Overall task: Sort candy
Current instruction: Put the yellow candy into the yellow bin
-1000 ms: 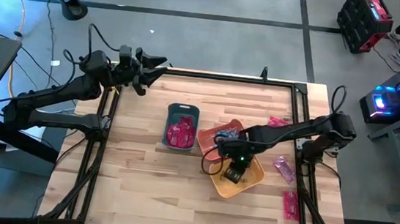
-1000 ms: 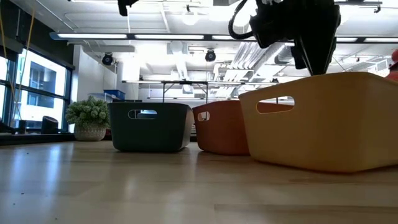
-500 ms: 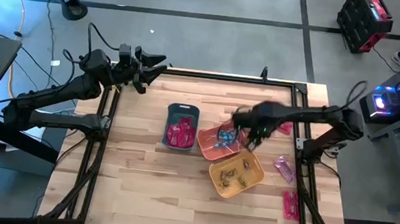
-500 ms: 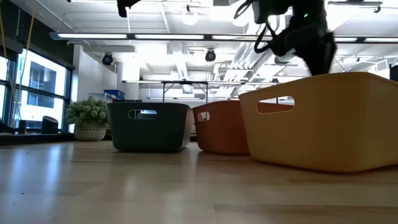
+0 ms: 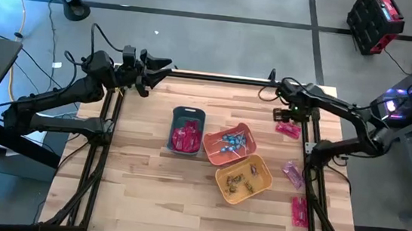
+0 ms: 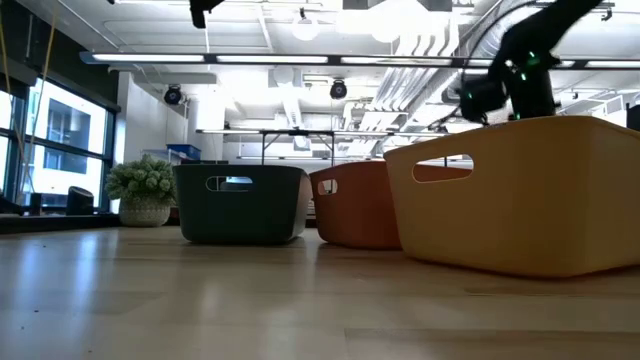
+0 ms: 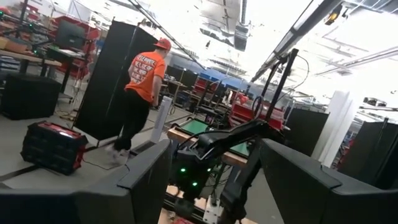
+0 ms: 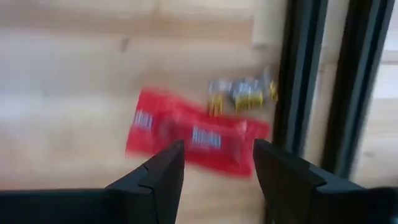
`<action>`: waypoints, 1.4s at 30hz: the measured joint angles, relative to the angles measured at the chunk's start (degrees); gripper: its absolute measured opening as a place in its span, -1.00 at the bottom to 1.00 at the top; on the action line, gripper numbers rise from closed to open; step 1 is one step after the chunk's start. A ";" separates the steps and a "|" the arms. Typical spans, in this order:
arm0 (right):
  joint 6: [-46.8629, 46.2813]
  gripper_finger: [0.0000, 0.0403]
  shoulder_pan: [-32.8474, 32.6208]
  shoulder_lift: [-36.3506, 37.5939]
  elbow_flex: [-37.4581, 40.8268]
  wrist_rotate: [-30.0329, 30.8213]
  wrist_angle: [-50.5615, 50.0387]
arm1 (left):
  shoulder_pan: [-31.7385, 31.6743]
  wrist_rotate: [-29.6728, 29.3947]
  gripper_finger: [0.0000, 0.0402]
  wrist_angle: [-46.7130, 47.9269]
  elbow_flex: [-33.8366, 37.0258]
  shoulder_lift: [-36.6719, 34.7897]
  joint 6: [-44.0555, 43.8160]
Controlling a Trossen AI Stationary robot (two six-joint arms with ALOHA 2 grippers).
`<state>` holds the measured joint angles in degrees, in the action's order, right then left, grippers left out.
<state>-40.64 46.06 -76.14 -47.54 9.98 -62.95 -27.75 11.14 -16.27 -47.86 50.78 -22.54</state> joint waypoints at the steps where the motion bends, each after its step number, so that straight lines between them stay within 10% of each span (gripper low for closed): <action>1: -1.10 -0.08 1.39 0.14 1.36 0.45 2.50 | 0.00 0.00 0.19 0.00 0.00 0.00 0.08; 25: -37.36 -0.11 8.59 -0.67 18.85 6.89 24.21 | 0.00 0.13 0.19 0.15 0.00 0.00 0.72; 33: -27.80 -0.84 7.52 -1.11 16.87 10.44 24.16 | 0.00 0.22 0.19 0.17 0.00 0.00 0.67; 42: -13.81 -0.86 -2.97 0.97 4.62 8.38 22.81 | -0.11 0.37 0.19 0.15 0.00 0.00 2.60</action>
<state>-54.44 43.09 -75.18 -42.92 18.37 -40.14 -27.86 11.51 -16.12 -47.86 50.78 -19.94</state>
